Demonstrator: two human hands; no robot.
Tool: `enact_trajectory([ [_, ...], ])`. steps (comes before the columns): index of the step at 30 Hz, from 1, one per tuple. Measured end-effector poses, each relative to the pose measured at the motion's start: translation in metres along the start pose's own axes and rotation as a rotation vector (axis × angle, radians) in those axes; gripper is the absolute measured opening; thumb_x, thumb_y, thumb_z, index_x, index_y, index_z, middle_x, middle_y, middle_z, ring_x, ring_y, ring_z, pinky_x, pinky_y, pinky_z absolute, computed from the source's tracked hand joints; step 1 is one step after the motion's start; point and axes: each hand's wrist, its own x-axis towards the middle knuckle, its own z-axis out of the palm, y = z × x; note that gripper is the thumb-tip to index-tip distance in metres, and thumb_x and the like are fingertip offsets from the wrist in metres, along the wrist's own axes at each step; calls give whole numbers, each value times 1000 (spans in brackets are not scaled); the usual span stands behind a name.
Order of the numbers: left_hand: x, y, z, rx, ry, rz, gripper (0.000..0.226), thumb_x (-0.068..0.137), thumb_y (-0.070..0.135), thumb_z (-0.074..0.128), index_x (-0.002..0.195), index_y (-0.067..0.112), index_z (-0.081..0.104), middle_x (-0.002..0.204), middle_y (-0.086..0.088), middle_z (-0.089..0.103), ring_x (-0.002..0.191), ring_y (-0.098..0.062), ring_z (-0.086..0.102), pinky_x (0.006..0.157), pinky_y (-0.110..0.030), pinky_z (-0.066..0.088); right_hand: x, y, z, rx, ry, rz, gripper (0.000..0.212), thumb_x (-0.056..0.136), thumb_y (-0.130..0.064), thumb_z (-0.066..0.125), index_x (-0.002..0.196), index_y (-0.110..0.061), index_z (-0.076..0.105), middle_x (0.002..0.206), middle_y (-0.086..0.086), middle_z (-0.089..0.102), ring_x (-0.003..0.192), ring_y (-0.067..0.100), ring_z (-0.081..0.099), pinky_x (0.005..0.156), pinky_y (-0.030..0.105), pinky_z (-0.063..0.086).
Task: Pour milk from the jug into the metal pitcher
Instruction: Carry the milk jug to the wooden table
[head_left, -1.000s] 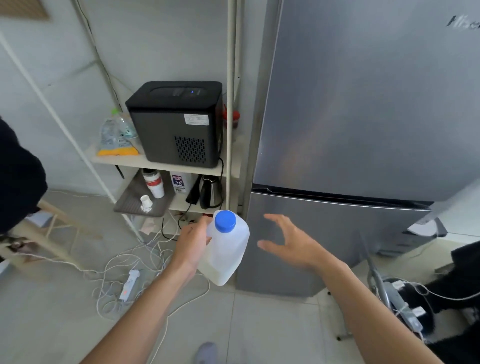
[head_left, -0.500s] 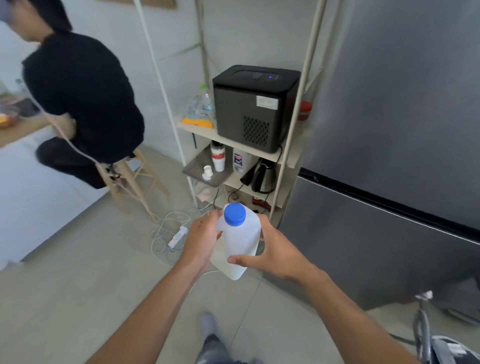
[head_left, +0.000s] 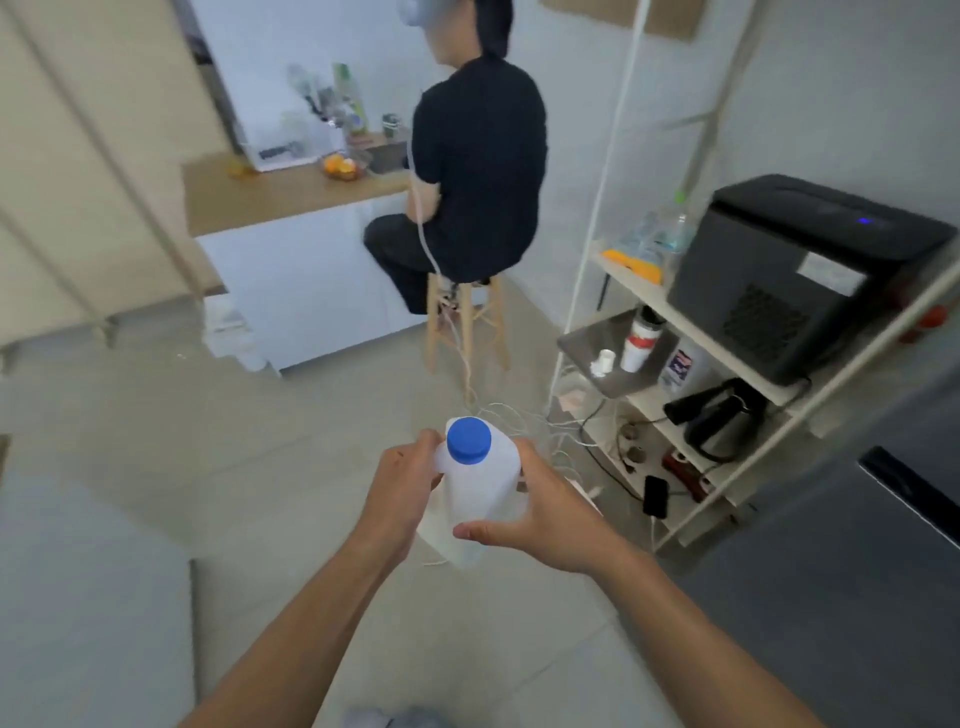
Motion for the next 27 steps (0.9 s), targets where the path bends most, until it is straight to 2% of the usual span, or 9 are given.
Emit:
enact_trajectory([
  [4,1,-3,-67,-54,151,-10,56,81,50,49,88,-5,55,85,-6,46,82,-24,37,80,-40,31,45,-35,44,-27,-146,-68,104,72,-67,98,156,-53,37,147,-33,56,137,-3,54,111,30,50],
  [8,-5,-6,-134,-139,290,-25,52,82,51,49,87,-1,55,87,-6,45,84,-24,36,76,-40,30,88,-76,95,-50,-272,-142,104,70,-66,99,154,-49,40,144,-29,59,134,-2,58,111,33,53],
  [12,0,-15,-198,-213,433,1,24,104,32,48,89,14,52,89,-7,45,84,-24,35,64,-35,28,124,-119,146,-65,-393,-204,99,73,-60,100,151,-49,41,141,-29,60,128,-4,60,105,29,54],
  [16,0,-27,-260,-259,544,2,35,102,35,47,86,3,45,86,-6,42,83,-23,33,67,-37,27,154,-159,196,-83,-499,-287,90,75,-52,101,140,-65,39,142,-31,59,127,-7,59,104,24,54],
  [18,-5,-30,-287,-278,598,-10,38,104,32,46,85,0,41,85,-8,39,73,-21,32,66,-38,25,167,-176,222,-80,-547,-326,88,76,-49,101,133,-72,39,141,-36,58,126,-12,58,101,18,53],
  [20,-10,-34,-313,-313,639,-5,34,104,30,47,83,4,41,83,-9,38,64,-18,30,65,-38,25,178,-192,250,-77,-590,-357,90,74,-52,102,138,-68,40,142,-36,59,128,-11,59,104,22,54],
  [22,-19,-38,-339,-336,672,-2,40,97,37,49,83,0,40,81,-9,40,68,-20,32,66,-38,28,186,-206,278,-79,-633,-379,97,72,-57,101,148,-56,42,144,-32,60,130,-6,61,107,30,55],
  [24,-30,-46,-363,-359,715,-23,44,96,37,49,85,-4,38,81,-9,39,72,-22,32,67,-38,28,191,-221,306,-84,-693,-408,101,71,-59,101,153,-49,42,144,-30,61,131,-5,61,107,29,55],
  [27,-48,-62,-395,-417,831,-39,40,103,30,49,81,-2,38,78,-9,36,60,-18,31,63,-36,27,192,-242,346,-107,-776,-461,103,71,-61,101,154,-47,42,144,-29,62,132,-5,61,107,28,55],
])
